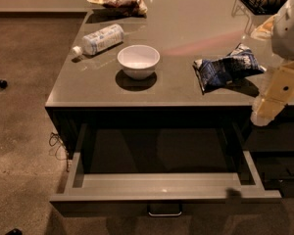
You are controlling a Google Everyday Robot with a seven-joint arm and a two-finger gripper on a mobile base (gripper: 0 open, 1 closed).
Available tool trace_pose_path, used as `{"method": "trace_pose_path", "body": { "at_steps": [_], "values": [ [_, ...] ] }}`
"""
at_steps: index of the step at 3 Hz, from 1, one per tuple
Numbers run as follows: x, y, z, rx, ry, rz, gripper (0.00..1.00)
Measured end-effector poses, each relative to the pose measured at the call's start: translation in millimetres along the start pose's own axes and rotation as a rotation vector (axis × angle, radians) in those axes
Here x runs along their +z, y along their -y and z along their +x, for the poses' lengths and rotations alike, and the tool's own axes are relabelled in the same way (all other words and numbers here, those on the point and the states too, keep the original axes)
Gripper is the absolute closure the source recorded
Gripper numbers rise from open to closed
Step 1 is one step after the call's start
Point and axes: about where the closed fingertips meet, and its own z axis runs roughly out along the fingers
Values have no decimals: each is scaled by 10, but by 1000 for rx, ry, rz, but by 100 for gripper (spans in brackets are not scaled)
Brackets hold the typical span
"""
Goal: Place blue chip bag into top drawer
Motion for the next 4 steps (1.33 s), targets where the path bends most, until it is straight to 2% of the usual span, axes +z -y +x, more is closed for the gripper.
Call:
{"method": "trace_pose_path", "body": {
  "at_steps": [1,2,3,4],
  "values": [
    [0,0,0,0,0,0,0],
    [31,153,11,21,29,48,0],
    [153,492,-24,33,82,118,0],
    [357,815,-55,39,125,152,0]
  ]
}}
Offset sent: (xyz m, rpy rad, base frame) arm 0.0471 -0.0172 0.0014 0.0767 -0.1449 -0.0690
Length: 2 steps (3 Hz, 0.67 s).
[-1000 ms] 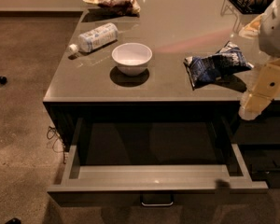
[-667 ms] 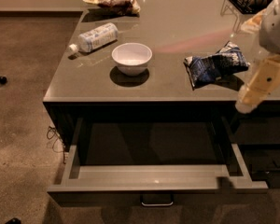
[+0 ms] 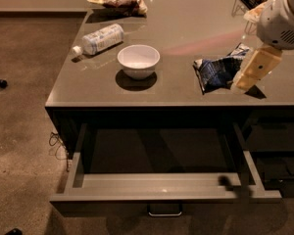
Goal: Place blue chip bag into top drawer
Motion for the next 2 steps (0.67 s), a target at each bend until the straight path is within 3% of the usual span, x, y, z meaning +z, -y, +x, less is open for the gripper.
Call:
{"method": "trace_pose_path", "body": {
  "at_steps": [1,2],
  "values": [
    [351,216,54,16,-3,7,0],
    [681,369,143,28,-49,7,0]
  ]
}}
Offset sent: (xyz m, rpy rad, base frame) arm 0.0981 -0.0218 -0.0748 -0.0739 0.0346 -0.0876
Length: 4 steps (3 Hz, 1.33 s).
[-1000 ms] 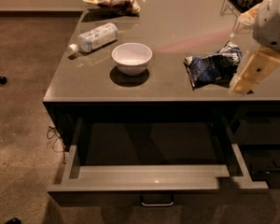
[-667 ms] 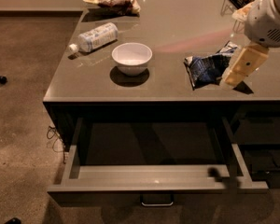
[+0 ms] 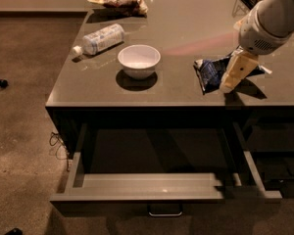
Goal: Place blue chip bag into top drawer
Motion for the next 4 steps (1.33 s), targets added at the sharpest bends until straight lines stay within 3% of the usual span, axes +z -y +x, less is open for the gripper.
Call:
{"method": "trace_pose_path", "body": {
  "at_steps": [2,4],
  "values": [
    [423,256,178,24,-96,-6,0],
    [689,349,137,20,-81,-47,49]
  ]
}}
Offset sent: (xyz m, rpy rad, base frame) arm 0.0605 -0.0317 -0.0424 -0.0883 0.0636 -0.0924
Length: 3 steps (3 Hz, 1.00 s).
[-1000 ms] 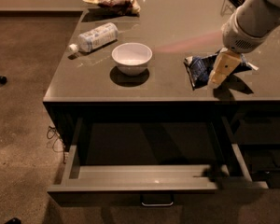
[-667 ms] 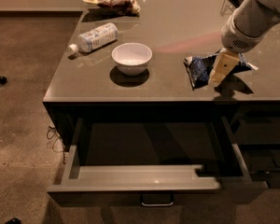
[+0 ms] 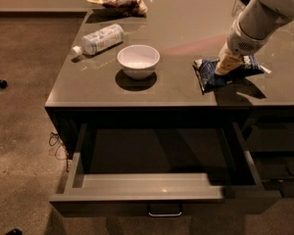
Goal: Place blue chip bag into top drawer
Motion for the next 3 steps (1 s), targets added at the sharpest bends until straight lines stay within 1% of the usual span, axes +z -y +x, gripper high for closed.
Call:
{"method": "trace_pose_path", "body": {
  "at_steps": [1,2,3],
  "values": [
    [-39,-43,-72,-18,28,-3,72],
    [-210,-129,-215,-49,94,3,96],
    [-879,-395,-478,-126,286,17,100]
  ]
}}
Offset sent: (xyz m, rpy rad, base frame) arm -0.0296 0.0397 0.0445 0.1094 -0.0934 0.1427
